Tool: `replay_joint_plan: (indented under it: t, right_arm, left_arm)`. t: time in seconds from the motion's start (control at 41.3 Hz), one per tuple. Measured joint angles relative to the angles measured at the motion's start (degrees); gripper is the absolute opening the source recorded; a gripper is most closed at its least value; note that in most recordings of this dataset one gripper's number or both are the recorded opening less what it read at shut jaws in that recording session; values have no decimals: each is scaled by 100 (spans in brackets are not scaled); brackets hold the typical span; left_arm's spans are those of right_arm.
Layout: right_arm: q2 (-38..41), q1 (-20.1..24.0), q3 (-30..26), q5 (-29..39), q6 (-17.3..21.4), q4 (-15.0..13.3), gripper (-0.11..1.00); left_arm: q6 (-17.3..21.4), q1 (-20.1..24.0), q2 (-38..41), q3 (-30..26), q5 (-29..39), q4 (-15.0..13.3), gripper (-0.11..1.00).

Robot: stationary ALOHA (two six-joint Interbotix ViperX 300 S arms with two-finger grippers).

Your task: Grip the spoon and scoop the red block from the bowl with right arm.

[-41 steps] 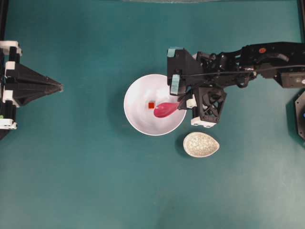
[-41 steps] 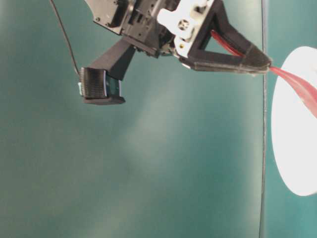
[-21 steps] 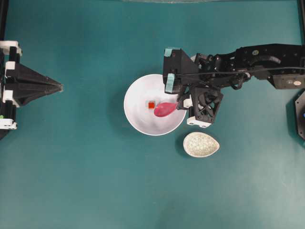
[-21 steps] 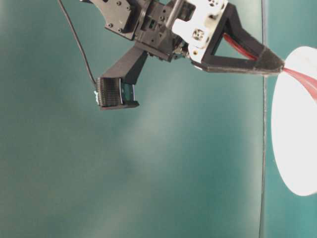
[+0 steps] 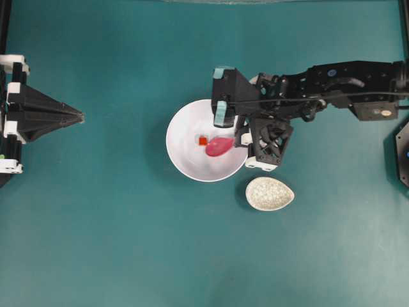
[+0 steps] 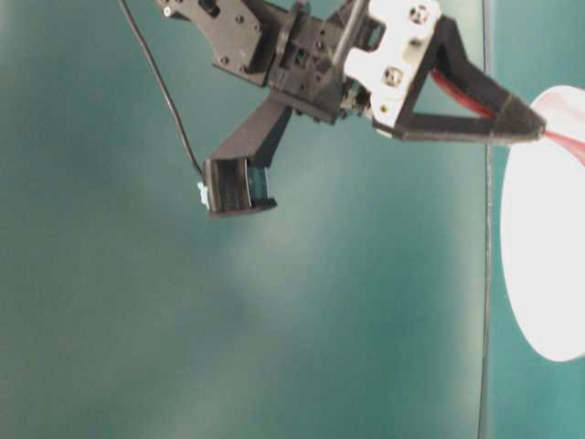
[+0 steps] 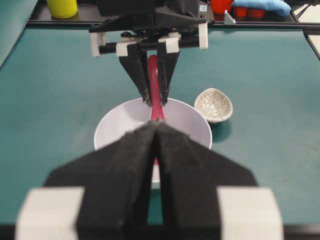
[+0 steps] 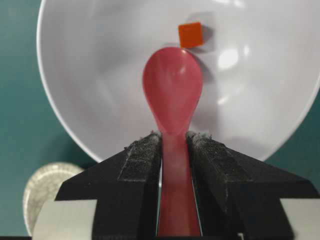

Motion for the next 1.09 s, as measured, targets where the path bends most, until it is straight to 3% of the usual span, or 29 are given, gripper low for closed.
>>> replay_joint_plan:
  t: [0.218, 0.557, 0.847, 1.09]
  right_arm:
    - [158, -26, -193, 0, 0, -176, 25]
    - [281, -149, -431, -167, 44, -229, 25]
    - [299, -149, -492, -229, 650, -220, 25]
    - [299, -114, -492, -308, 712, -220, 25]
  left_arm:
    - [0, 0, 0, 0, 0, 0, 0]
    - [-9, 0, -9, 9, 0, 0, 0]
    - [0, 0, -18, 0, 0, 0, 0]
    - [0, 0, -9, 0, 0, 0, 0]
